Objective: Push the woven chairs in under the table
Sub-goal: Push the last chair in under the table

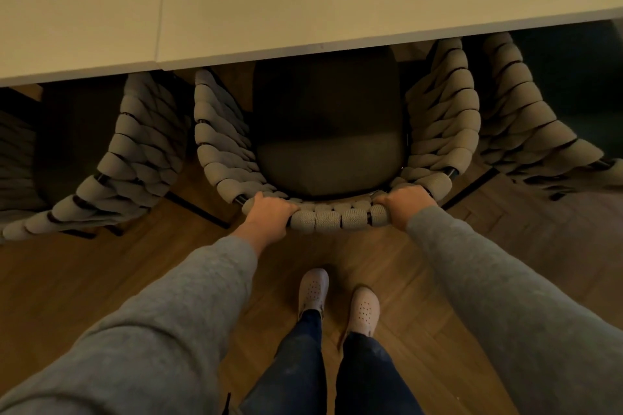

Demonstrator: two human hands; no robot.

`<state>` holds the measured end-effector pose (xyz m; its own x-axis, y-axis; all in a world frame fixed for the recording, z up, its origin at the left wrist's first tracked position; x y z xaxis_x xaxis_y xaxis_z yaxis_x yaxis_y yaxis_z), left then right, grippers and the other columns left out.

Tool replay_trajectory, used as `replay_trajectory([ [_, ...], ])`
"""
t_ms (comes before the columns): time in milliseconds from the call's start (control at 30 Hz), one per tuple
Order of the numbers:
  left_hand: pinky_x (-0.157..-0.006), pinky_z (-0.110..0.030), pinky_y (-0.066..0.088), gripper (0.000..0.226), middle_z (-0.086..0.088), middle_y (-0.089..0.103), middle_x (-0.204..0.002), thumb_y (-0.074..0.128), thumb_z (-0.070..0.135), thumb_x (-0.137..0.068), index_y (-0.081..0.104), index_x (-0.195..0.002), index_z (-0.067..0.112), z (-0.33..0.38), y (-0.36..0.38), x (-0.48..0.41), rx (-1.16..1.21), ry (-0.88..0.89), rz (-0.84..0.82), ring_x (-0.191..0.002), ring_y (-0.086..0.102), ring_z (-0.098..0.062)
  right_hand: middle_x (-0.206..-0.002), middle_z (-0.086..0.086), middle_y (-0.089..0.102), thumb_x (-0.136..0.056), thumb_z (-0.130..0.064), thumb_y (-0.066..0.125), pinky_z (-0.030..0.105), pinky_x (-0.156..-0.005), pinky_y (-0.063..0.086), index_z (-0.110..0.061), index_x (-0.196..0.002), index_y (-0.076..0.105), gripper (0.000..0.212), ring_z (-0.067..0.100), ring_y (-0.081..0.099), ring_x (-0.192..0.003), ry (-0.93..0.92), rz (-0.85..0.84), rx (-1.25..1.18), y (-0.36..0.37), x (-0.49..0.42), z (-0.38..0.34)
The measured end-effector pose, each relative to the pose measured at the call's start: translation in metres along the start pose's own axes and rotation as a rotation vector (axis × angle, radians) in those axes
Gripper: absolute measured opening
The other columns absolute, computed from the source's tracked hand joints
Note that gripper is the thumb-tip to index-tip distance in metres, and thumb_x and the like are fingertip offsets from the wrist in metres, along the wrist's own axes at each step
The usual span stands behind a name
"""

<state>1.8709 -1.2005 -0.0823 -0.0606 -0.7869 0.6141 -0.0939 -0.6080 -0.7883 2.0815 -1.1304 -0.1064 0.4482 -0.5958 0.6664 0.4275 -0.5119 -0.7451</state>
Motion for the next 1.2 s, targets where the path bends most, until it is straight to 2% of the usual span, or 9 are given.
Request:
replay_trajectory([
  [300,-0.112,-0.054,0.022,0.039,0.005,0.060,-0.123,0.057,0.019,-0.091,0.053,-0.127,0.032,-0.011,-0.009,-0.020,-0.012,0.002,0.001,-0.122,0.051,-0.021,-0.115,-0.003,0.063,-0.092,-0.028,0.060,0.039,-0.095,0.048,-0.035,-0.133,0.051,0.042,0.020,0.058,-0.109,-0.011,0.049,0.027,-0.022,-0.016,0.008],
  [433,-0.107,-0.049,0.030,0.032,0.003,0.061,-0.118,0.057,0.020,-0.091,0.055,-0.121,0.030,-0.002,-0.013,-0.025,-0.029,0.033,0.014,-0.116,0.054,-0.022,-0.121,-0.005,0.059,-0.091,-0.030,0.061,0.041,-0.097,0.042,-0.038,-0.134,0.047,0.046,0.021,0.054,-0.114,0.008,0.046,0.033,-0.018,-0.017,0.016],
  [767,-0.106,-0.050,0.030,0.034,0.004,0.062,-0.116,0.059,0.021,-0.090,0.055,-0.122,0.031,-0.001,-0.011,-0.029,-0.028,0.041,-0.008,-0.114,0.055,-0.021,-0.120,-0.004,0.059,-0.092,-0.031,0.059,0.042,-0.097,0.041,-0.037,-0.129,0.050,0.038,0.023,0.053,-0.114,0.002,0.043,0.041,-0.022,-0.016,0.018],
  [1067,-0.106,-0.049,0.031,0.034,0.004,0.061,-0.117,0.058,0.023,-0.091,0.053,-0.123,0.033,0.000,-0.012,-0.027,-0.020,0.022,-0.025,-0.114,0.055,-0.020,-0.119,-0.004,0.060,-0.091,-0.036,0.060,0.043,-0.100,0.040,-0.035,-0.132,0.049,0.042,0.023,0.054,-0.115,-0.012,0.034,0.047,-0.021,-0.015,0.015],
  [1200,-0.105,-0.049,0.033,0.042,0.001,0.056,-0.125,0.060,0.023,-0.089,0.050,-0.129,0.030,0.001,-0.011,-0.032,-0.044,0.056,-0.073,-0.119,0.051,-0.023,-0.121,-0.003,0.059,-0.091,-0.034,0.062,0.044,-0.101,0.040,-0.034,-0.133,0.048,0.044,0.023,0.054,-0.117,-0.021,0.046,0.058,-0.021,-0.018,0.016],
])
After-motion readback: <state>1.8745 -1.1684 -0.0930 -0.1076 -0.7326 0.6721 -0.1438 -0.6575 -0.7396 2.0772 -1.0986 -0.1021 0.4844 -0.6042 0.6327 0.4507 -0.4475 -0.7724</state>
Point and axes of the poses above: each hand's wrist, its own x-axis away from the middle knuckle, its own y-axis out of the palm, z = x × y, the point moved 8 cm from there along -x, towards the middle knuckle
